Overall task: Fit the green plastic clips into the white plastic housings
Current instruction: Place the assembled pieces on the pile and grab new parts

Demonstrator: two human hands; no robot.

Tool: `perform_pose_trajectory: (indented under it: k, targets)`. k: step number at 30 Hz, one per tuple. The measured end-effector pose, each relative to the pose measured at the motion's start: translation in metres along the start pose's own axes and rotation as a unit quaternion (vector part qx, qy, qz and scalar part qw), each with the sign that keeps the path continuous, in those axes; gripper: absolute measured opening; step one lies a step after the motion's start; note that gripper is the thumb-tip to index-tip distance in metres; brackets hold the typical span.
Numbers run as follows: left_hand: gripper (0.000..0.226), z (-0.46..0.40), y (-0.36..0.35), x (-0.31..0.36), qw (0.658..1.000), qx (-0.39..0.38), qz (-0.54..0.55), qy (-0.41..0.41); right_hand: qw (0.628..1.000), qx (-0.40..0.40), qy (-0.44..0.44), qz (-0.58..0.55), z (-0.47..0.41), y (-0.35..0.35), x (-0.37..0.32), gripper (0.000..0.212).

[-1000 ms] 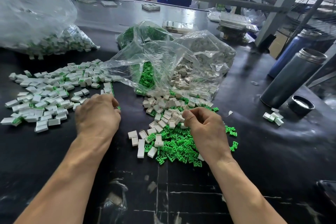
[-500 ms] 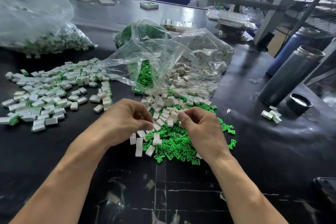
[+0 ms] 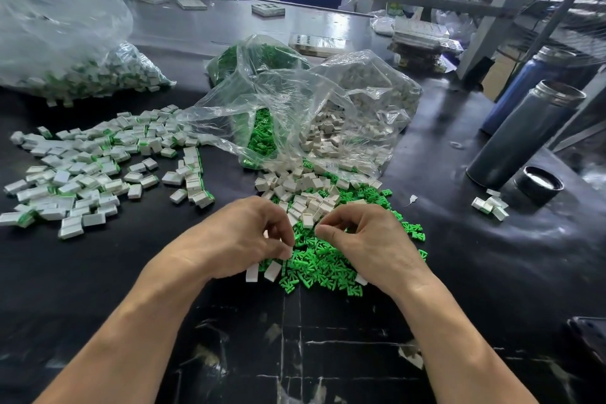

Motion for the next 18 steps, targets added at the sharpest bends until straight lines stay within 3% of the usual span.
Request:
perform_pose_trajectory:
  k: [5, 12, 18]
  targets:
    - [0.009, -0.001, 0.013, 0.001, 0.996, 0.066, 0.06, -0.012, 0.997, -0.066, 0.015, 0.029, 0.003, -0.001, -0.001, 0.014]
    - [0.009, 0.0, 0.016, 0.006, 0.982, 0.099, 0.163, -0.014, 0.993, -0.067, 0.038, 0.089, 0.003, -0.004, -0.005, 0.009]
    - [0.024, -0.003, 0.013, 0.009, 0.942, 0.126, 0.31, -0.036, 0.983, 0.033, 0.009, -0.178, 0.0, 0.012, -0.003, 0.005]
Point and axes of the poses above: each hand's wrist, its own z-axis away from the middle knuckle, its own y-axis out of the back of the hand, x = y × z, the point moved 9 cm from there along -z, towards the middle knuckle, and after that the axes turned 5 degrees about z, right-handed, at the moved point
